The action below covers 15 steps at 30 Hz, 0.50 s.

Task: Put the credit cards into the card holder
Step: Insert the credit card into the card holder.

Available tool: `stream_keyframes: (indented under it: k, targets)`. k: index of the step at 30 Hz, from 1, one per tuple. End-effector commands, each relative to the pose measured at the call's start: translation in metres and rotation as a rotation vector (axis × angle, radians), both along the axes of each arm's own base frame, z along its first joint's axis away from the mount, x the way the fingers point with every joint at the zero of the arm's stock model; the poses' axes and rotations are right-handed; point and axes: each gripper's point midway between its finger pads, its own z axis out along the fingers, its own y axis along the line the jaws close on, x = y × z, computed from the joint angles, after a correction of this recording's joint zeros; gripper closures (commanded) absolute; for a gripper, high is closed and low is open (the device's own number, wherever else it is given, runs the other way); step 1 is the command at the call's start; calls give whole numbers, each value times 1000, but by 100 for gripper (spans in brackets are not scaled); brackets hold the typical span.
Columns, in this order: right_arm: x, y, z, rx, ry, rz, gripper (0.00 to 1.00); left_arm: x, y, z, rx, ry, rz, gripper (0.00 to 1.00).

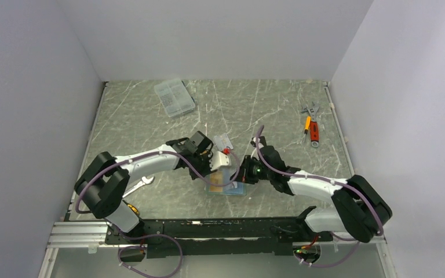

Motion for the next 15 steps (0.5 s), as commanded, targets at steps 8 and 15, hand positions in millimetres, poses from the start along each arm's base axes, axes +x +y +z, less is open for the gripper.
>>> stream_keyframes:
  k: [8, 15]
  targets:
    - [17, 38, 15, 104, -30, 84, 100, 4, -3, 34, -133, -44, -54, 71]
    - [12, 51, 27, 124, -54, 158, 100, 5, -2, 30, -124, -45, -51, 71]
